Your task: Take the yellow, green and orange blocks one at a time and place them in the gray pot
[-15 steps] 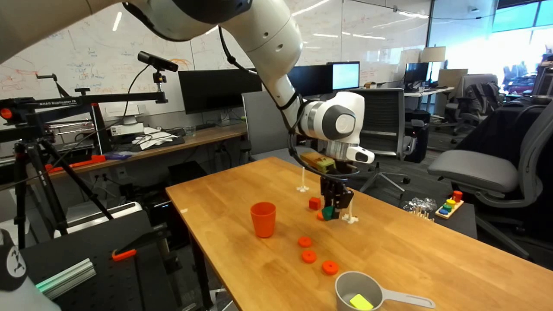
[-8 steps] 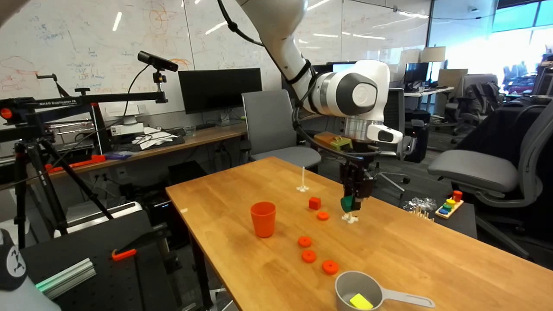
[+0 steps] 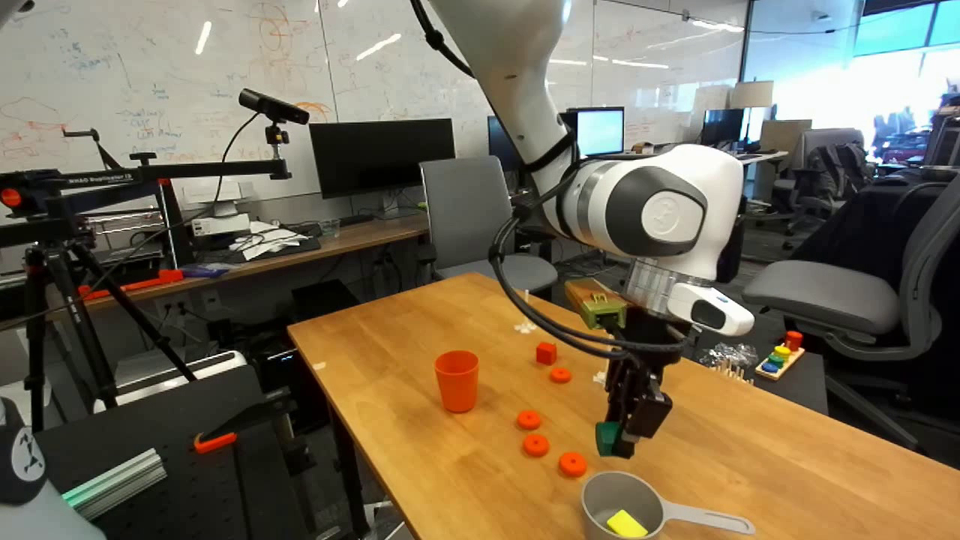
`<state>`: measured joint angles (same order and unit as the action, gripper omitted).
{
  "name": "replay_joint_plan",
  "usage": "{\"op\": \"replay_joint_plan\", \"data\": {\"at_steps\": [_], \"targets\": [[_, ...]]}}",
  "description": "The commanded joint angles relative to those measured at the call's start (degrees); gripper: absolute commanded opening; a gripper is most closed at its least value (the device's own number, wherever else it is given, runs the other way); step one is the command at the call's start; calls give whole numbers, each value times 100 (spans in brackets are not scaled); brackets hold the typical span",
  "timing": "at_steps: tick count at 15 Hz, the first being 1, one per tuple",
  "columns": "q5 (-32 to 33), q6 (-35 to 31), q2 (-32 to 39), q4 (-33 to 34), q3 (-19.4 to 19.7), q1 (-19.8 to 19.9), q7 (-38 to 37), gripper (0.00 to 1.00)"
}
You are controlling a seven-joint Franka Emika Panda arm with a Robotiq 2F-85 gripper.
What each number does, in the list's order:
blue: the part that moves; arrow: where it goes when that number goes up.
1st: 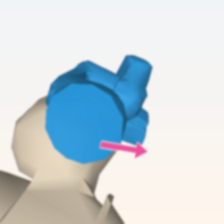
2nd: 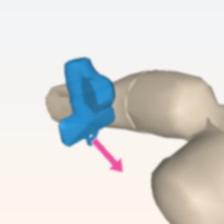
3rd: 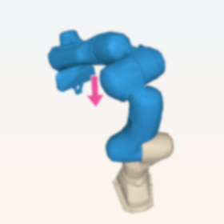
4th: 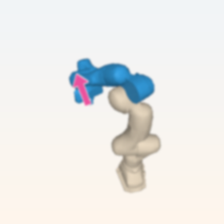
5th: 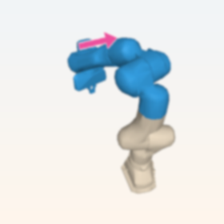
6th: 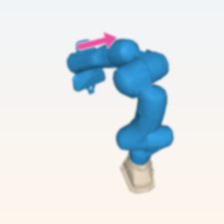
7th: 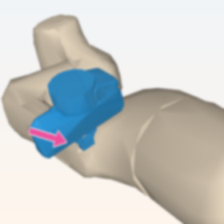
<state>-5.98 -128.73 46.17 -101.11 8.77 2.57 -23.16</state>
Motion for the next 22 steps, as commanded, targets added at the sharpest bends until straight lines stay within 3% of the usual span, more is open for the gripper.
{"op": "replay_joint_plan", "data": {"at_steps": [1, 5, 6, 8, 11, 17, 22], "targets": [[-233, -41, -242, -347, 57, 176, -75, 17], [-311, -29, -294, -395, 122, 264, -150, 17], [-344, -4, -270, -371, 118, 288, -170, 67], [-410, 40, -219, -328, 93, 325, -185, 74], [-486, 103, -110, -224, -25, 294, -107, 98], [-453, 181, 213, 273, -538, -115, -6, 100], [-159, 181, 309, 860, -821, -812, 76, 100]]}}
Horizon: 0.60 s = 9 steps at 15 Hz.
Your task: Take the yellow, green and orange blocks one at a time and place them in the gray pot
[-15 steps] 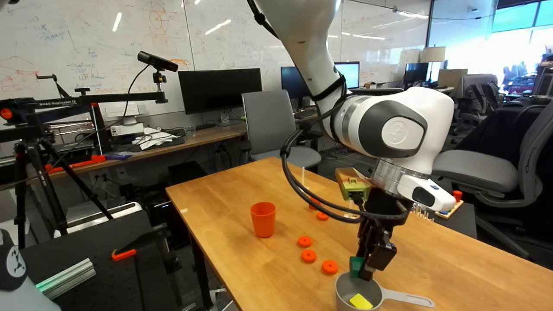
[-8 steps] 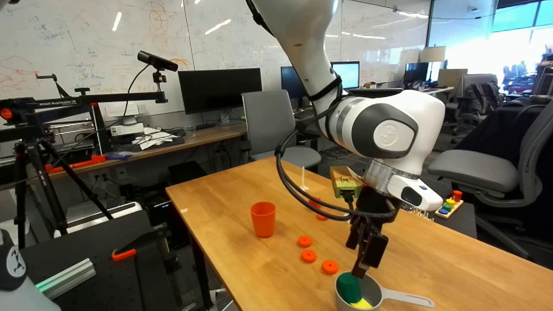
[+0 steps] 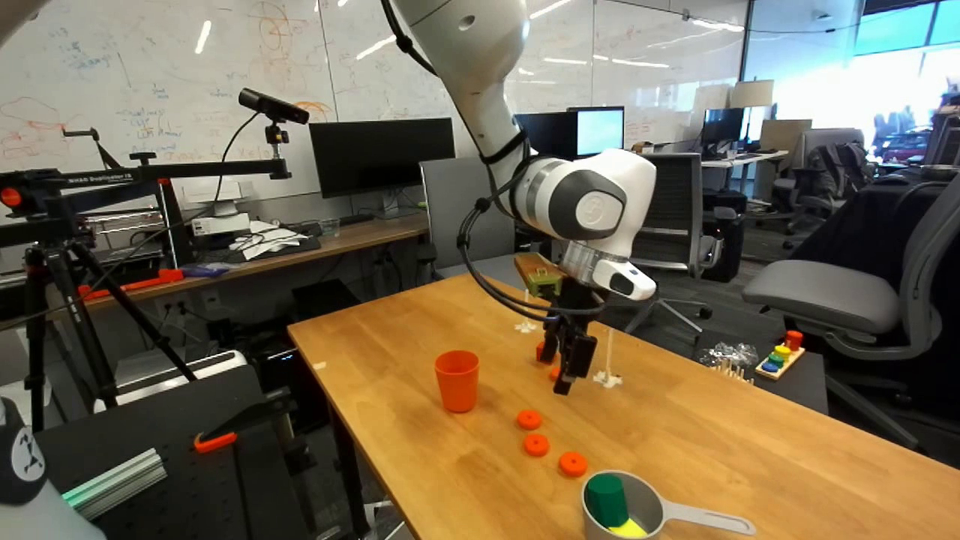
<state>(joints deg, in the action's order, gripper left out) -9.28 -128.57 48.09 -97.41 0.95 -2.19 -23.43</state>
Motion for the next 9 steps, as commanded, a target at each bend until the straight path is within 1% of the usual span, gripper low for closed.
{"op": "replay_joint_plan", "data": {"at_steps": [1, 5, 6, 7, 9], "targets": [[284, 153, 166, 671, -3, -515, 27, 100], [587, 390, 379, 1392, -17, -854, 148, 100], [698, 776, 440, 1644, -63, -887, 327, 100], [689, 1323, 520, 1906, -164, -834, 540, 100], [768, 2063, 648, 2327, -216, -826, 889, 100]]}}
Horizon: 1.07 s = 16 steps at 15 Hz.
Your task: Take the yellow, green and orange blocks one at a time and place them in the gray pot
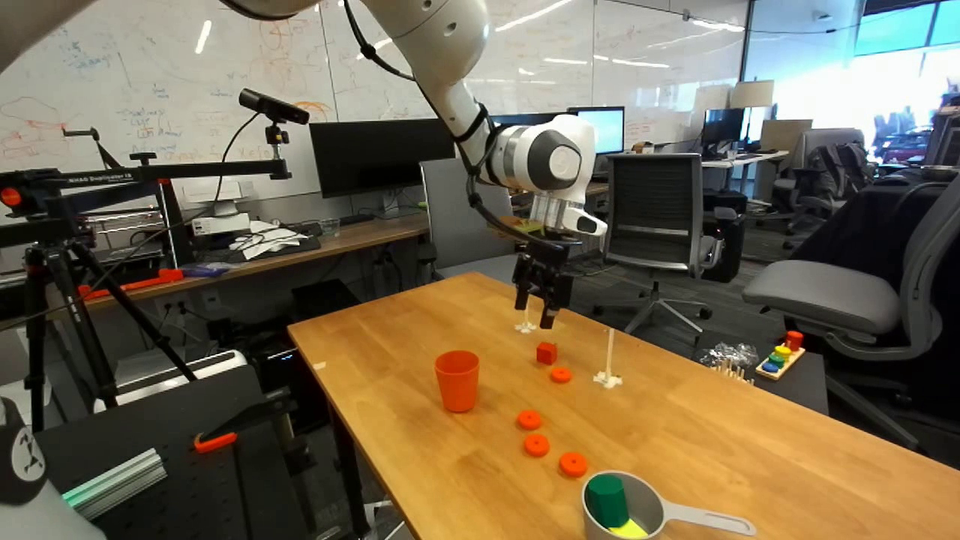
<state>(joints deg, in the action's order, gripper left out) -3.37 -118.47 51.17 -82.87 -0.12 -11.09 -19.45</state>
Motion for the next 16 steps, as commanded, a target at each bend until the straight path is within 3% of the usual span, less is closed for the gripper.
{"op": "replay_joint_plan", "data": {"at_steps": [1, 2, 3, 9, 16], "targets": [[244, 1482, 383, 1065, -99, 48, 614, 100], [421, 1606, 434, 1192, 43, -72, 475, 100], [206, 1101, 178, 622, -52, 15, 370, 100], [310, 1376, 445, 1016, -61, 62, 515, 100], [852, 1597, 873, 1346, 112, -69, 696, 100]]}}
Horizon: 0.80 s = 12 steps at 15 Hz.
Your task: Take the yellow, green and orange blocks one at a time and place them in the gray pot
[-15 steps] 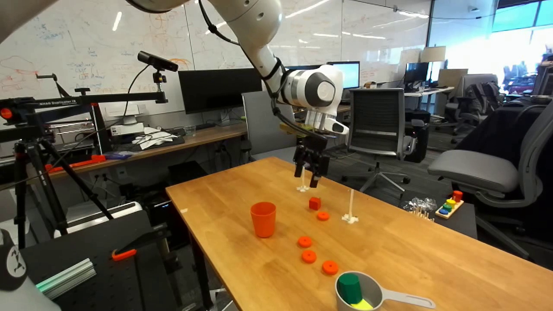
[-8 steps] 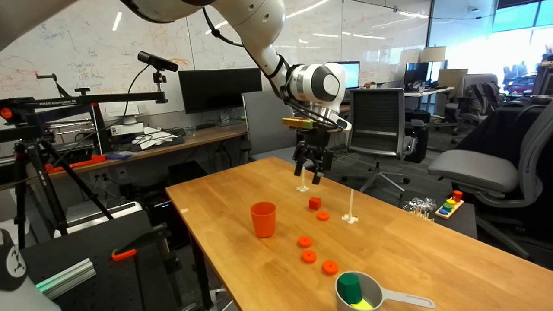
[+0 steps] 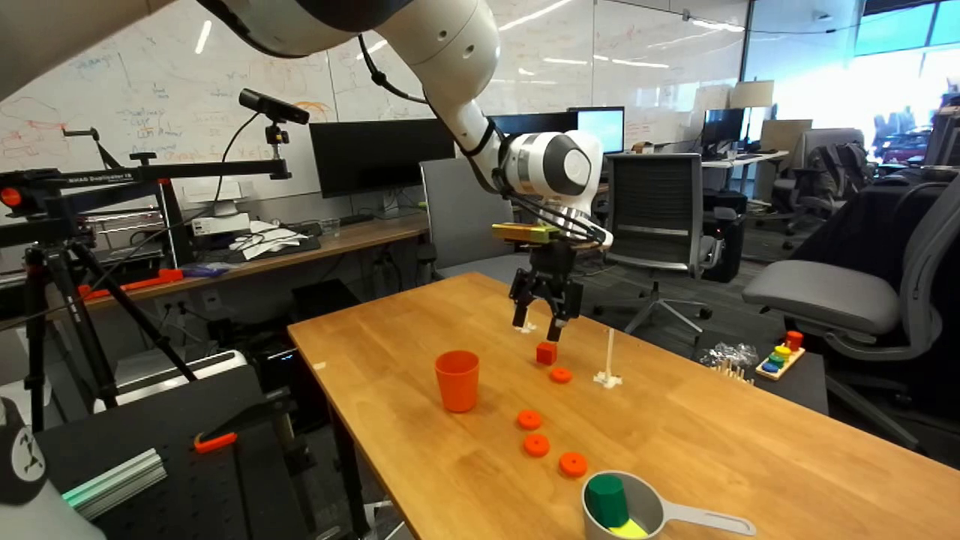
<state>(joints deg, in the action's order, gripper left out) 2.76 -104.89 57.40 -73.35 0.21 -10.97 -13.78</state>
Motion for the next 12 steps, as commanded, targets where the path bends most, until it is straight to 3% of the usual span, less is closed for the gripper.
{"op": "replay_joint_plan", "data": {"at_steps": [1, 5, 12], "targets": [[325, 295, 334, 482, 94, -96, 152, 100], [585, 456, 646, 824, 112, -170, 208, 100], [393, 241, 940, 1379, -204, -212, 468, 100]]}}
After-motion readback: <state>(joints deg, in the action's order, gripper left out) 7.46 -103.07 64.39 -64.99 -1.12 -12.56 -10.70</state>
